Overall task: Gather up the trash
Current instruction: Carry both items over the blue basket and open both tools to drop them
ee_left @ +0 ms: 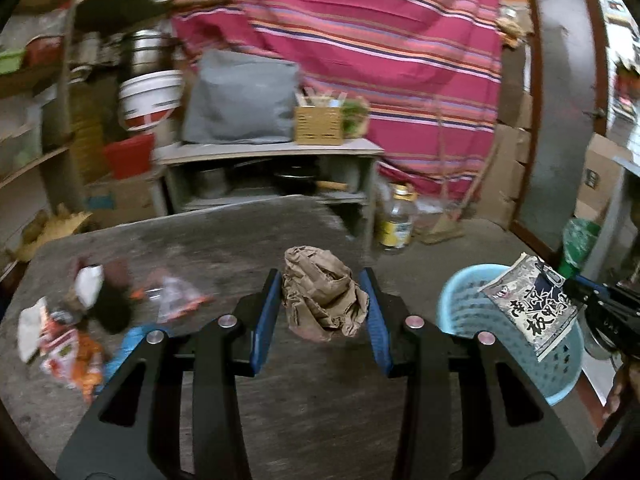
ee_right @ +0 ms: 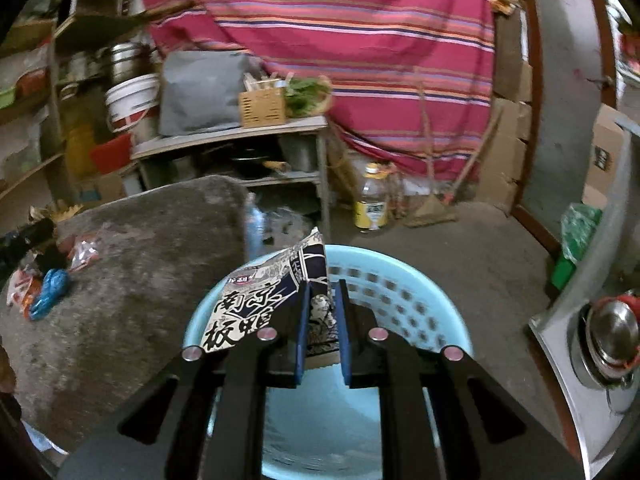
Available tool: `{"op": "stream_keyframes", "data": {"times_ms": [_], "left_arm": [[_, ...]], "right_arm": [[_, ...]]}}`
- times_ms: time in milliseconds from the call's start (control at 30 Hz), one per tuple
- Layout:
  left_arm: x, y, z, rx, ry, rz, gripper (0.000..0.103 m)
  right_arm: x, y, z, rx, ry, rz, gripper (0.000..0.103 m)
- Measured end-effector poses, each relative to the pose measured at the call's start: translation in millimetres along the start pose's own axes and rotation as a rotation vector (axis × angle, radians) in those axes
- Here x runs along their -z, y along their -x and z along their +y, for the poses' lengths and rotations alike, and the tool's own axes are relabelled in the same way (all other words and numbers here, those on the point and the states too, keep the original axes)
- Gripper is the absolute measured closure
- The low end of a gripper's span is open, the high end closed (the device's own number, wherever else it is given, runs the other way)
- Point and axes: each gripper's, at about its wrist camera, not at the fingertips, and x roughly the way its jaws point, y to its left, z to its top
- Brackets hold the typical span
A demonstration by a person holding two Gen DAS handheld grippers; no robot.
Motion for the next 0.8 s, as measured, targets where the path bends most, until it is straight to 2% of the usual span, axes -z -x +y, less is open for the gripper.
{"op": "stream_keyframes", "data": {"times_ms": [300, 600, 700, 767, 800], "left_arm": [[8.4, -33.2, -87.4, 0.140, -0.065, 0.034, 0.064], [15.7, -70.6, -124.2, 0.196, -0.090, 0.097, 0.063], [18.6, -78.7, -131.9, 0.196, -0.110, 0.115, 0.057], [19.8, -78.9, -132.7, 0.180, -0.118, 0.109, 0.040], [19.3, -77.8, -132.5, 0.180, -0.116, 0.105, 0.038]], "right_arm": [[7.4, -6.2, -38.1, 0.100, -0.040, 0.009, 0.090], [6.4, -14.5, -57.1, 0.116, -0.095, 0.030, 0.090], [8.2, -16.8, -56.7, 0.119, -0.095, 0.039, 0.090], [8.7, -18.9, -56.0, 0.121, -0.089, 0.048, 0.090], [8.6, -20.1, -55.4, 0.123, -0.087, 0.051, 0.090]]}}
